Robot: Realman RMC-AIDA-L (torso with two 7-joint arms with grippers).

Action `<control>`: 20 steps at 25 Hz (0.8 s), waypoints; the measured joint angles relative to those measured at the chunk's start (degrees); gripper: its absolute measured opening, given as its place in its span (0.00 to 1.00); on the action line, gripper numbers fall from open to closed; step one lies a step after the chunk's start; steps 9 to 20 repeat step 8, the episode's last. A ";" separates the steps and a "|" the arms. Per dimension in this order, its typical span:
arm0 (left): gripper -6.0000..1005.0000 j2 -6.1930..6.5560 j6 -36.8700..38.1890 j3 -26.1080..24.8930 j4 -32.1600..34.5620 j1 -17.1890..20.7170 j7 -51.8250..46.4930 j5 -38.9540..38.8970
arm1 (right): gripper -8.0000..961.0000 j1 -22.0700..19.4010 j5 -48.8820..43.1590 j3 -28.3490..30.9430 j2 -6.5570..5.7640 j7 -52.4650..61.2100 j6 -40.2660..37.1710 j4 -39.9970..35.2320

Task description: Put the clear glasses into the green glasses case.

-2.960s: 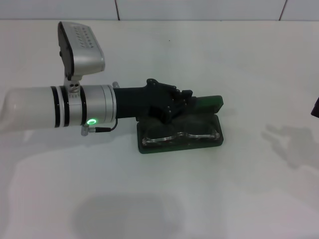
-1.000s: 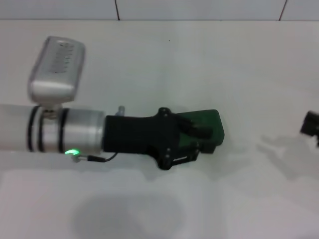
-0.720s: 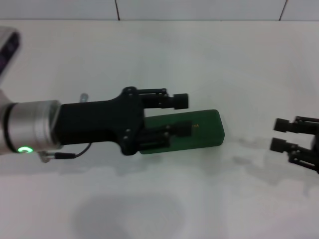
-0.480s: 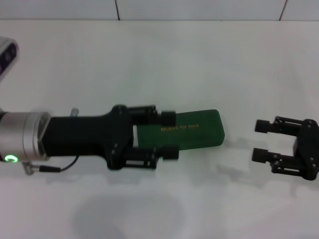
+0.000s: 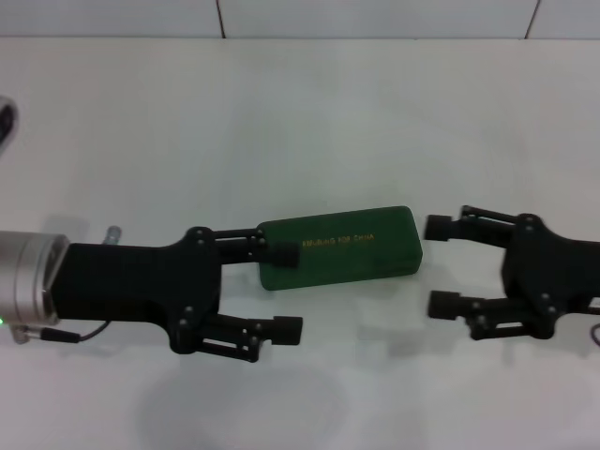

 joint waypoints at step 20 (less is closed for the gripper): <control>0.87 0.89 -0.15 -0.09 0.03 0.52 0.23 -0.21 | 0.91 2.50 5.12 -8.94 0.00 0.18 2.71 0.28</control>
